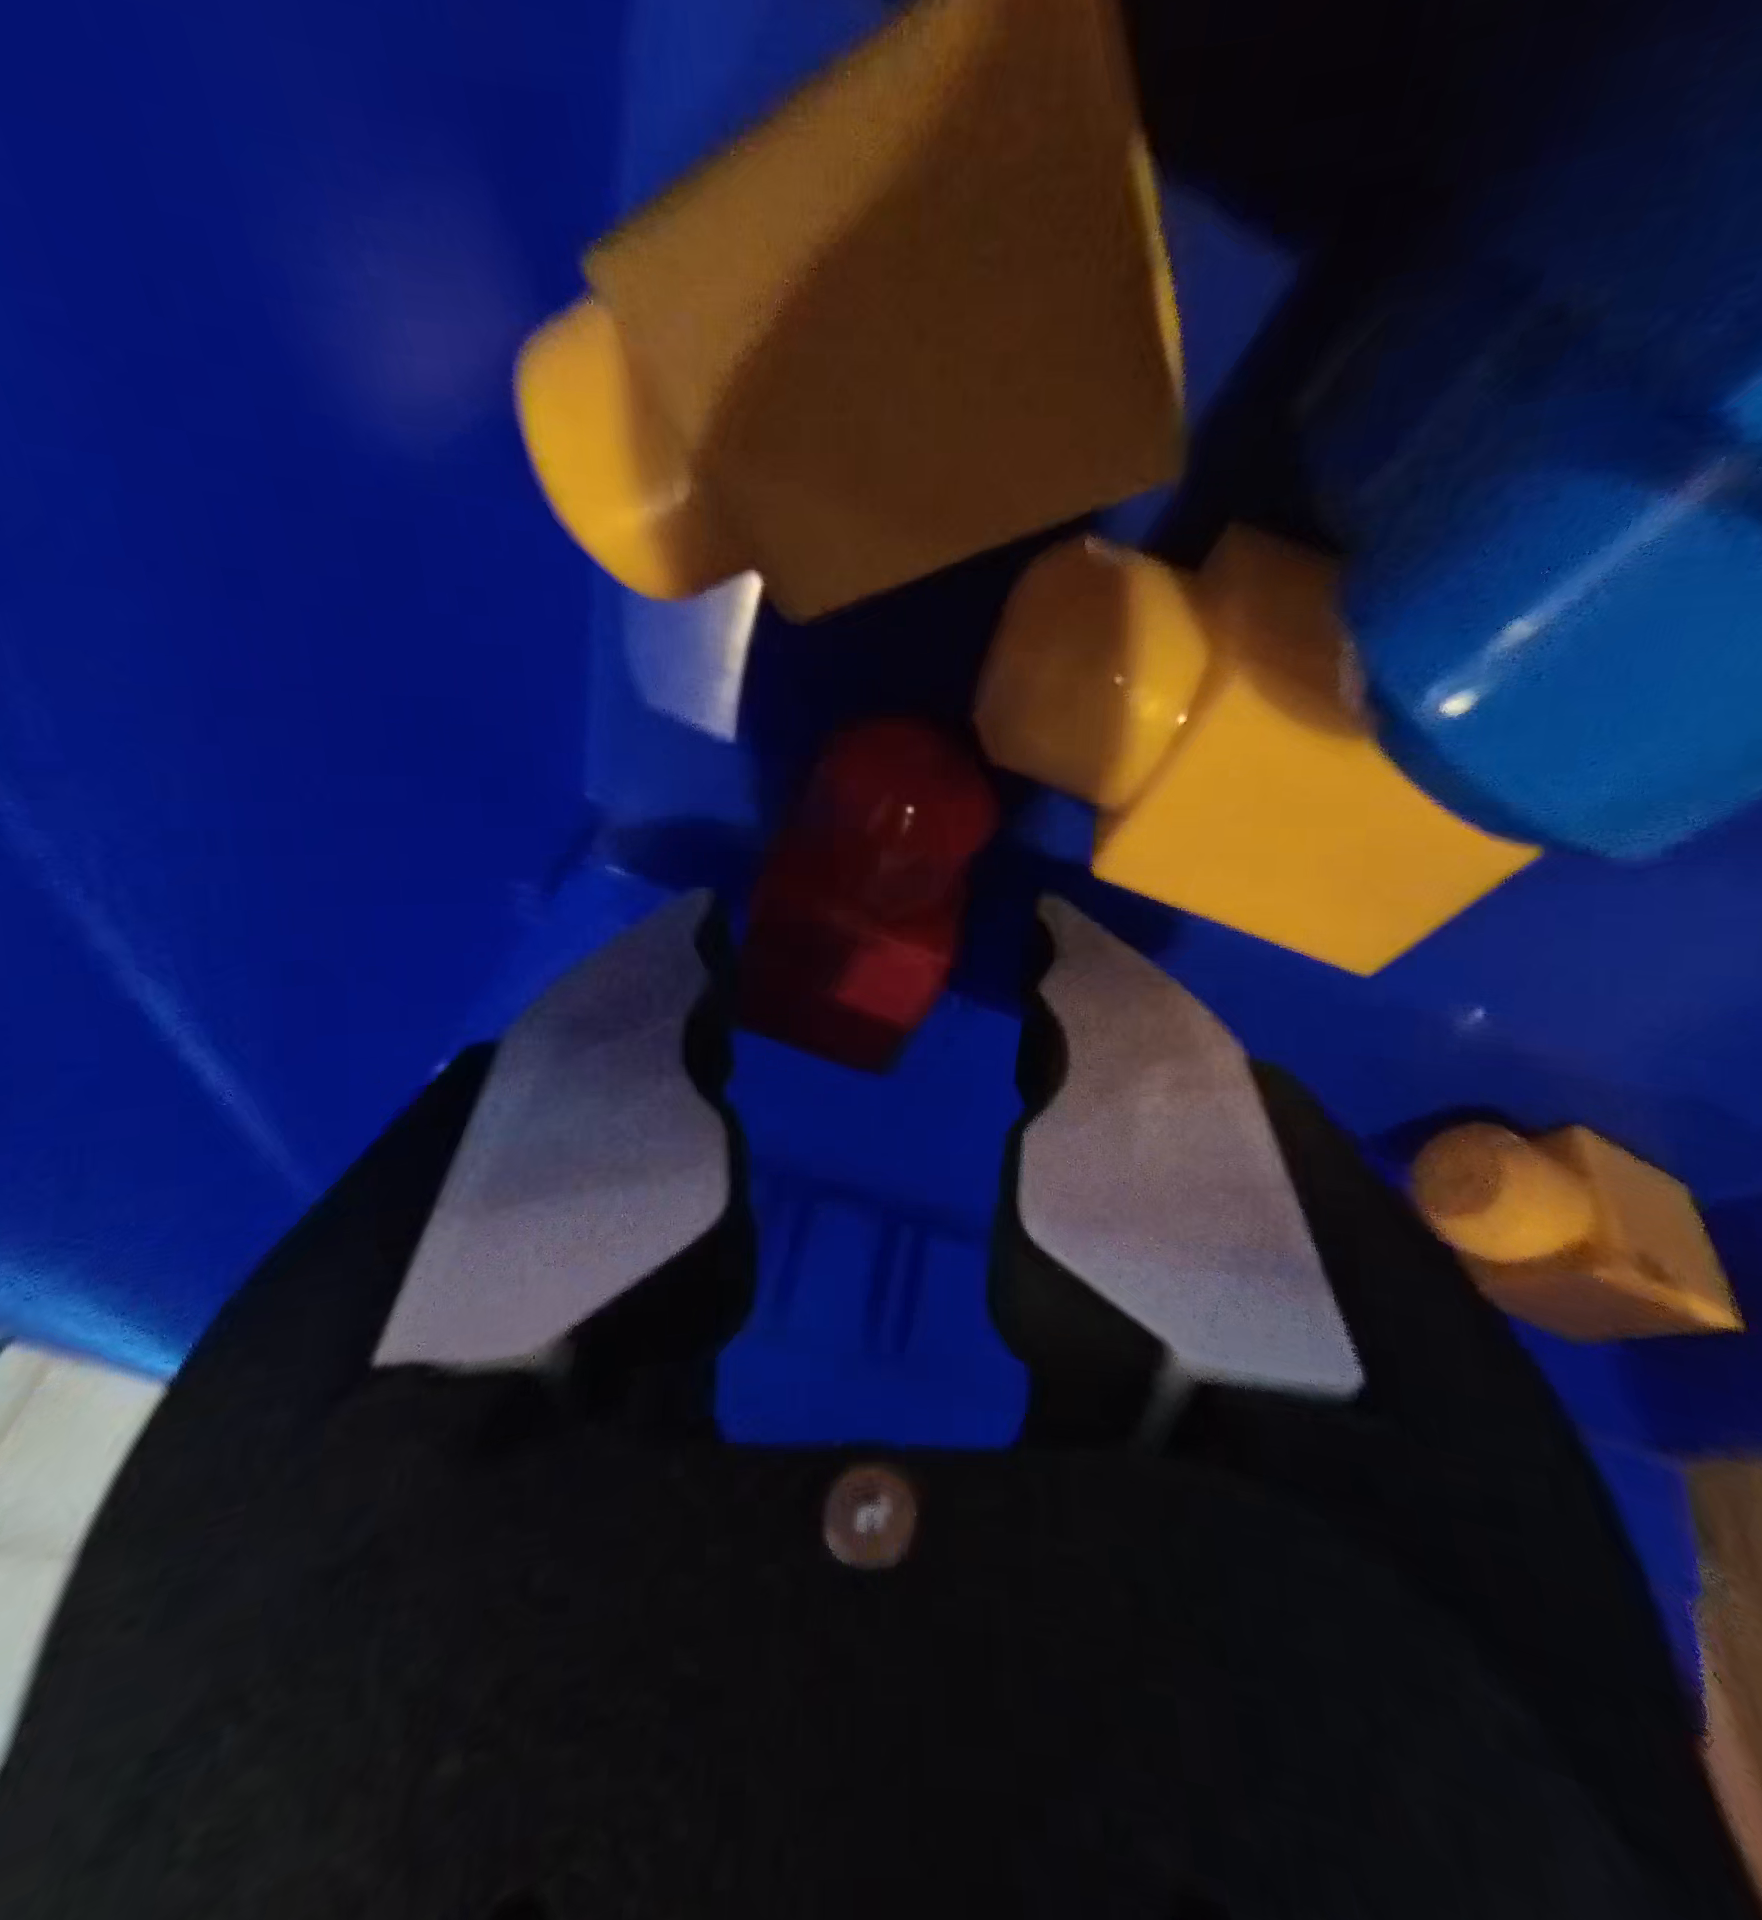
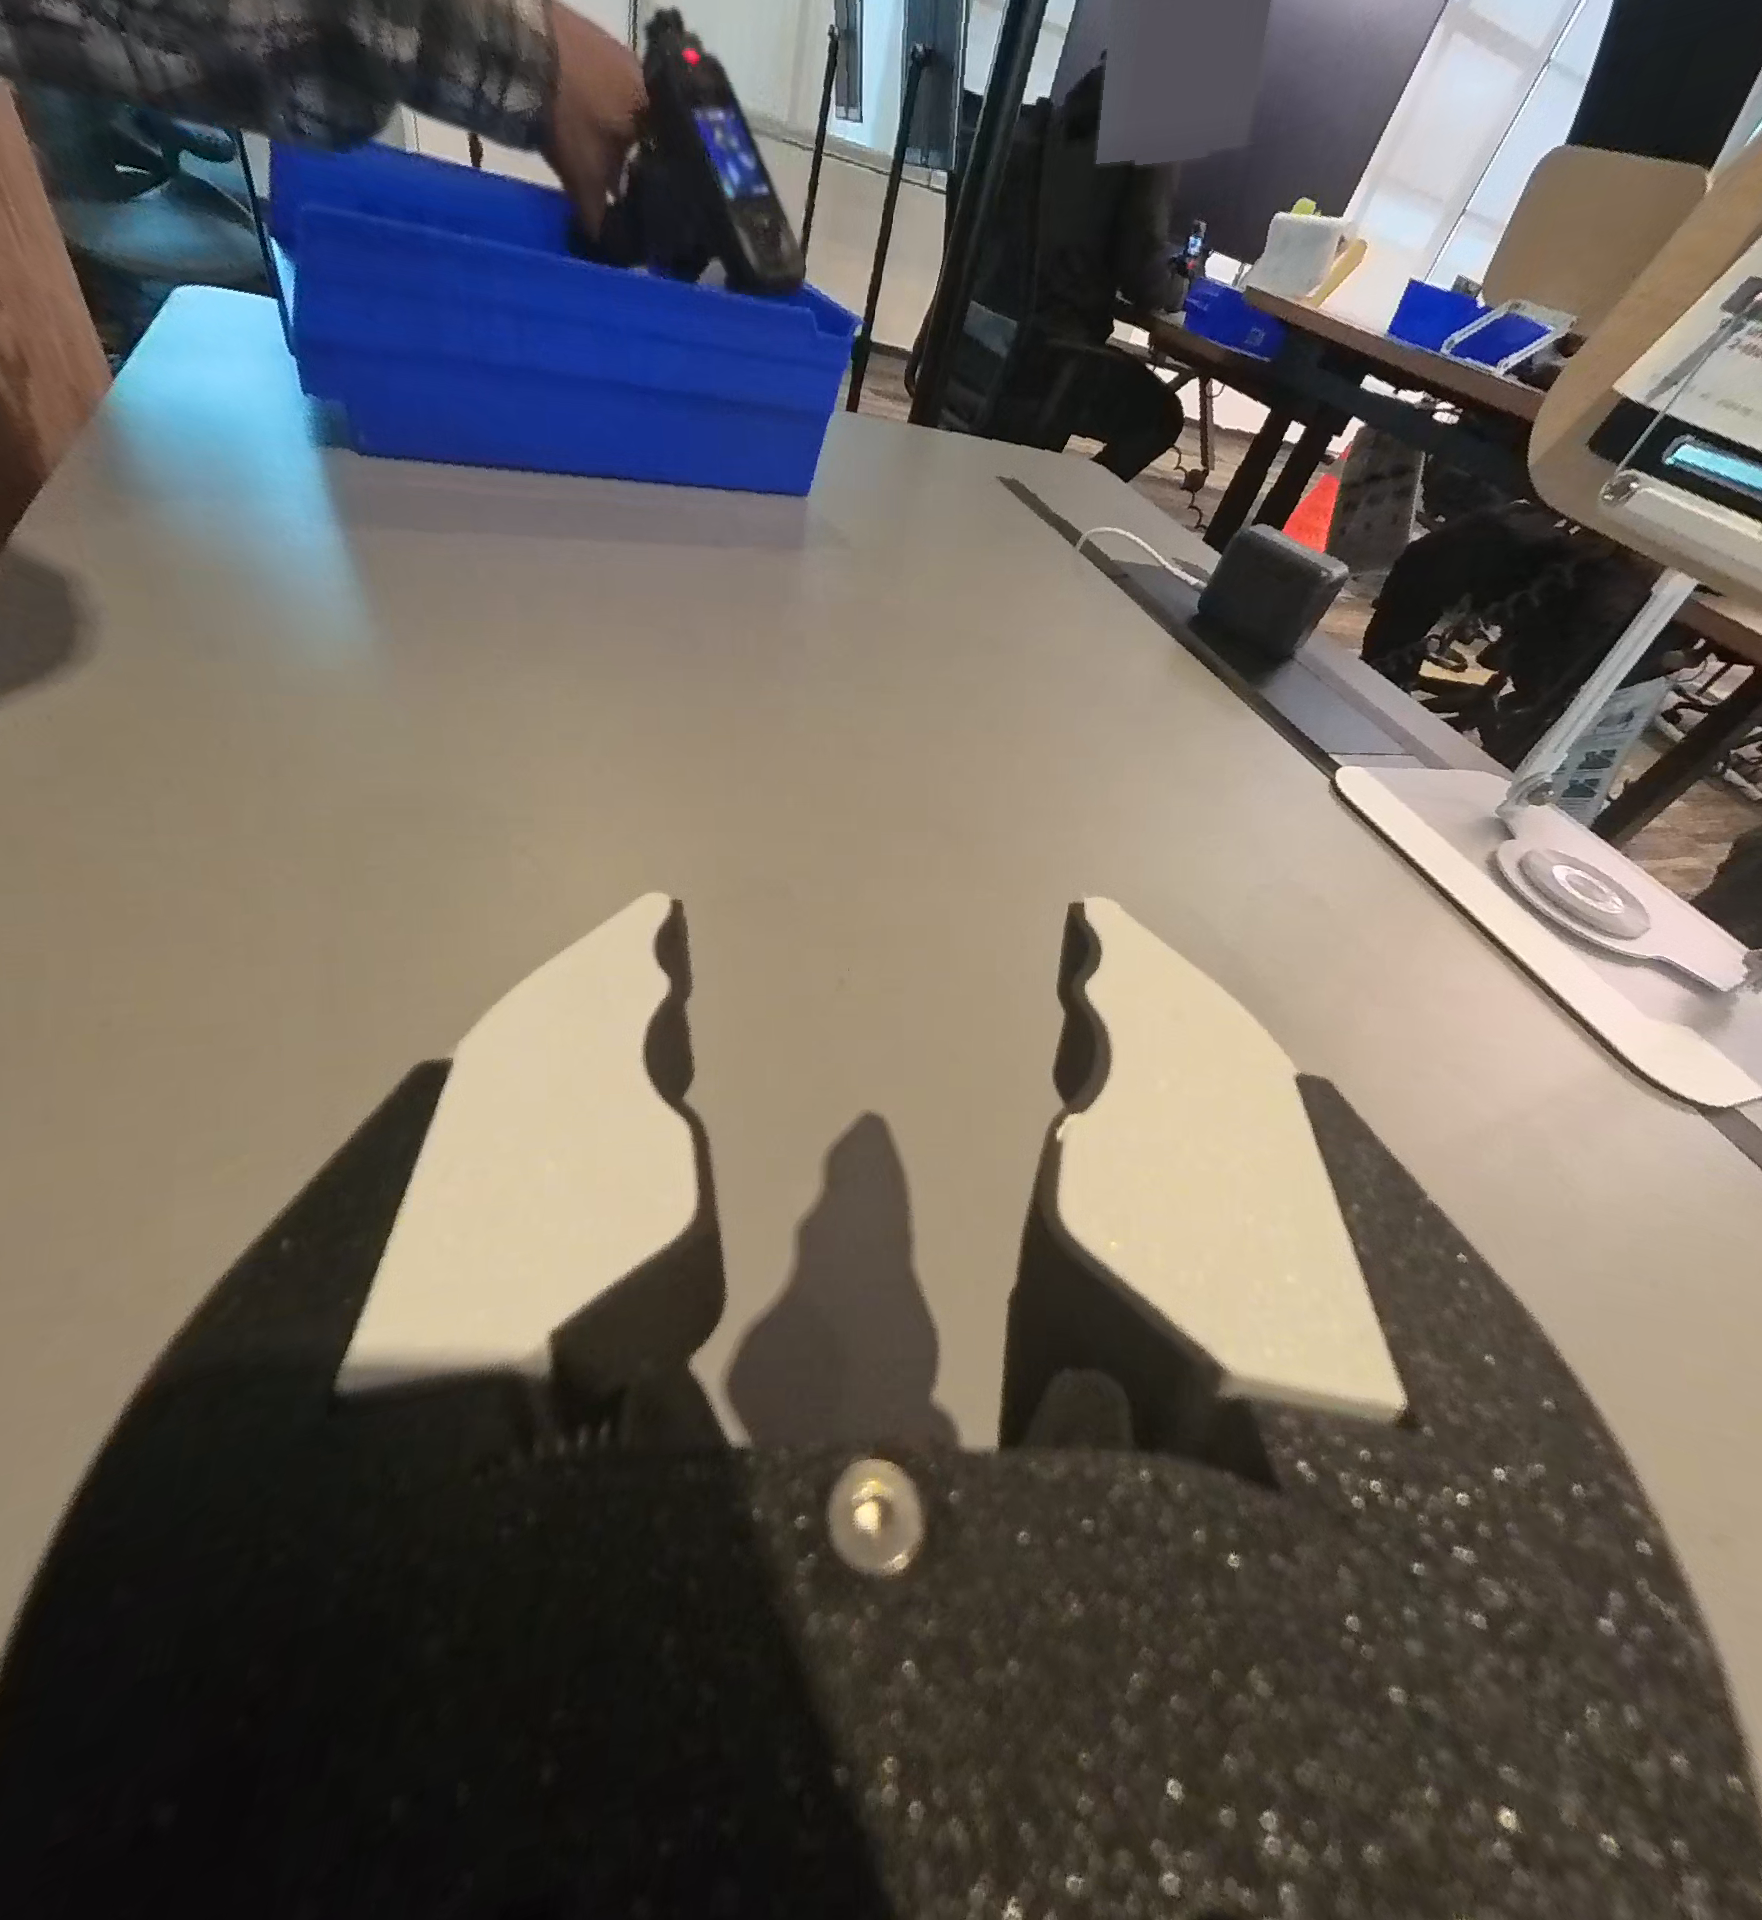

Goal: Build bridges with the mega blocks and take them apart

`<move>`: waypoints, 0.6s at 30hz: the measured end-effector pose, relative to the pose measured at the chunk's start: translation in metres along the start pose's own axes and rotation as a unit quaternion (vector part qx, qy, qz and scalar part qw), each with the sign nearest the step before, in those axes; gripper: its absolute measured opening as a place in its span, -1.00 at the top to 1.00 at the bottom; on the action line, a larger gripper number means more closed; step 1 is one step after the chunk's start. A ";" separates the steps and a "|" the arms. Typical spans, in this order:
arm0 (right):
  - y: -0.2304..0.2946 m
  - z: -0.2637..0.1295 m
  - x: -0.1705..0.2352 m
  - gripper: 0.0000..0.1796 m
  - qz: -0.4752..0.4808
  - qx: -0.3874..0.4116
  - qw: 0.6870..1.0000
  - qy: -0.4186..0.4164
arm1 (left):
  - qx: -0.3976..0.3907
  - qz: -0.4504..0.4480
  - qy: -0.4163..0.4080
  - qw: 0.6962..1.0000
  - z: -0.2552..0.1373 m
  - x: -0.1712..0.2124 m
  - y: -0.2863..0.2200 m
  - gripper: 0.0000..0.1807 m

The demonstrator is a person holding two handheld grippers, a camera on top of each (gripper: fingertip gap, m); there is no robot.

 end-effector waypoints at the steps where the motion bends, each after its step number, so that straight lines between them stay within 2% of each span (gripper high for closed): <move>1: 0.000 0.000 0.000 0.25 0.000 0.000 1.000 0.000 | 0.006 0.000 0.018 1.000 0.003 0.000 -0.001 0.57; 6: 0.001 -0.001 -0.001 0.26 0.002 -0.001 1.000 -0.001 | -0.003 -0.075 0.004 0.997 -0.013 0.009 0.000 0.58; 11: 0.001 -0.004 -0.005 0.25 0.013 0.002 1.000 -0.015 | -0.026 -0.180 -0.083 0.980 -0.069 0.035 0.000 0.59; 15: 0.000 -0.008 -0.008 0.22 0.037 -0.001 0.999 -0.038 | -0.043 -0.228 -0.223 0.947 -0.143 0.025 -0.016 0.58; 18: -0.002 -0.008 -0.012 0.20 0.058 -0.013 0.996 -0.072 | -0.017 -0.224 -0.370 0.902 -0.203 -0.018 -0.045 0.58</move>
Point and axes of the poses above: each gripper's, where its closed fingertips meet, z out along the fingers, x out of its underside, y = z × x across the jaws, the point moved 10 cm from there along -z, back along the fingers, and after that the axes turned 8 degrees about -x, right-handed, at the moved point
